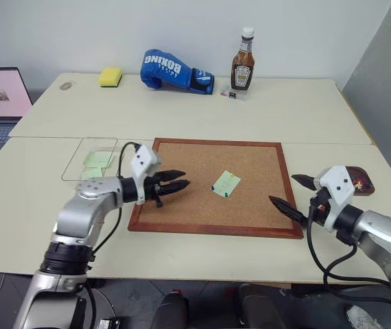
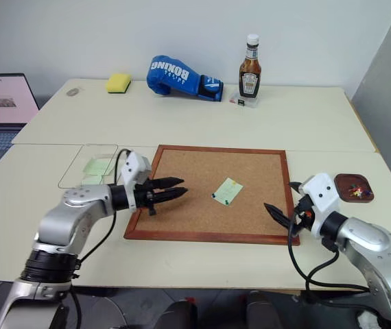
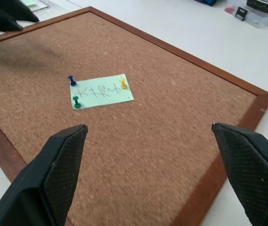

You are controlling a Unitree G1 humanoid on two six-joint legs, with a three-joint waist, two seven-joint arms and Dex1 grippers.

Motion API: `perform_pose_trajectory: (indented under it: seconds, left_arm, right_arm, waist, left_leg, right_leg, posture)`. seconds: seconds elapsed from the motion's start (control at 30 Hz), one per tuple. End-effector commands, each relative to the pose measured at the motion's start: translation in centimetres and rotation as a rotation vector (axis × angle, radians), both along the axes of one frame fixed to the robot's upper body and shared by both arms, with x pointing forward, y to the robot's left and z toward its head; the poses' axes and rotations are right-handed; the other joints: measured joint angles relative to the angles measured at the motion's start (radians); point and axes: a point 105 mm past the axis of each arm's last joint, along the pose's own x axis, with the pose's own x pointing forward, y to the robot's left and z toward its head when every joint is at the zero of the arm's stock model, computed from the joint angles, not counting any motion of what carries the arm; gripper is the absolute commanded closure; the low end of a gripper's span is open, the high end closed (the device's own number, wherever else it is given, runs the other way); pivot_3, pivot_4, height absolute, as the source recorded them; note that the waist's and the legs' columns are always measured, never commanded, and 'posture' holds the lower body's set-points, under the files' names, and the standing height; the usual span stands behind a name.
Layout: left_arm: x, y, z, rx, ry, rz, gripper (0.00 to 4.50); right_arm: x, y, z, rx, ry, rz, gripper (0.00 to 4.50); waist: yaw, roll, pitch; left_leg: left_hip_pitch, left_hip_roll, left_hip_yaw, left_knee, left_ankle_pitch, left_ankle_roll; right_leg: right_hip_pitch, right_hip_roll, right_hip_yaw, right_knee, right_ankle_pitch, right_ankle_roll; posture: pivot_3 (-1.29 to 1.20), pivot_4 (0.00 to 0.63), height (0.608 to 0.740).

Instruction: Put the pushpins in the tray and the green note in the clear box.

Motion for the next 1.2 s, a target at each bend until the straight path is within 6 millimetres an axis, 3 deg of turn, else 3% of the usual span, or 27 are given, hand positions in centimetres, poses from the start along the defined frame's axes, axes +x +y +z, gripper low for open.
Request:
perform_pose_trajectory:
  seconds: [0.03, 0.17, 0.37, 0.5, 0.63, 0.73, 1.03, 1.2]
  left_arm:
    - [0.4, -0.7, 1.1, -0.002, -0.080, -0.015, 3.73]
    - [0.5, -1.6, -0.1, 0.002, -0.087, -0.019, 4.49]
    - [0.8, -2.6, -1.4, -0.008, -0.078, 0.013, 4.49]
    - [0.6, -3.1, -5.4, 0.097, -0.008, 0.032, 4.49]
    - [0.2, -3.3, -7.4, 0.141, 0.040, 0.023, 4.49]
    - [0.1, -3.3, -7.6, 0.152, 0.048, 0.016, 4.49]
    - [0.6, -3.1, -6.8, 0.121, 0.050, 0.042, 4.49]
    - [0.6, -3.0, -6.6, 0.124, 0.046, 0.045, 4.50]
  right_arm:
    - [1.2, 1.1, 0.8, 0.009, -0.065, -0.001, 0.00]
    - [3.0, 2.0, -0.3, 0.015, -0.063, -0.017, 0.00]
    - [4.9, 3.6, -1.6, 0.006, -0.079, -0.015, 0.00]
    - [6.3, 5.3, -2.9, 0.018, -0.061, -0.002, 0.00]
    - [7.2, 6.7, -3.5, 0.018, -0.058, 0.023, 0.00]
    - [7.9, 7.2, -3.6, 0.030, -0.054, 0.028, 0.00]
    - [9.6, 9.0, -4.3, 0.065, -0.032, 0.069, 0.00]
    - [10.3, 9.4, -4.9, 0.061, -0.010, 0.068, 0.95]
  waist:
    - [0.000, 0.000, 0.000]
    - [0.000, 0.000, 0.000]
    - [0.000, -0.001, -0.001]
    - [-0.002, 0.000, -0.001]
    - [0.000, 0.000, -0.001]
    - [-0.001, 0.000, -0.001]
    - [-0.001, 0.000, -0.002]
    - [-0.002, 0.000, -0.002]
  left_leg:
    - [0.000, 0.000, 0.000, 0.000, 0.000, 0.000]
    - [0.000, 0.000, 0.000, 0.000, 0.000, 0.000]
    - [0.002, 0.000, 0.000, 0.000, 0.000, 0.000]
    - [0.003, 0.000, 0.000, 0.000, 0.000, 0.000]
    - [0.006, 0.000, -0.001, 0.000, 0.000, 0.000]
    - [0.014, 0.000, 0.000, -0.001, 0.000, 0.000]
    - [0.016, 0.000, 0.000, -0.001, 0.000, 0.000]
    - [0.016, 0.000, 0.000, -0.001, 0.000, 0.000]
  right_leg:
    - [0.000, 0.000, 0.000, 0.000, 0.000, 0.000]
    - [0.000, 0.000, 0.000, 0.001, 0.000, 0.000]
    - [0.002, 0.000, 0.000, 0.000, 0.003, -0.004]
    - [0.003, 0.000, 0.000, 0.000, 0.003, -0.004]
    - [0.006, 0.000, 0.000, 0.000, 0.003, -0.005]
    - [0.013, 0.000, 0.000, -0.001, 0.000, 0.000]
    - [0.014, 0.000, 0.000, 0.001, 0.000, 0.000]
    - [0.014, 0.000, 0.000, 0.001, 0.000, 0.000]
  posture:
    - [0.00, 0.150, 0.740]
    - [0.00, 0.150, 0.740]
    - [0.00, 0.150, 0.740]
    - [0.00, 0.150, 0.740]
    - [0.00, 0.150, 0.740]
    - [0.00, 0.150, 0.740]
    - [0.00, 0.150, 0.740]
    - [0.00, 0.150, 0.740]
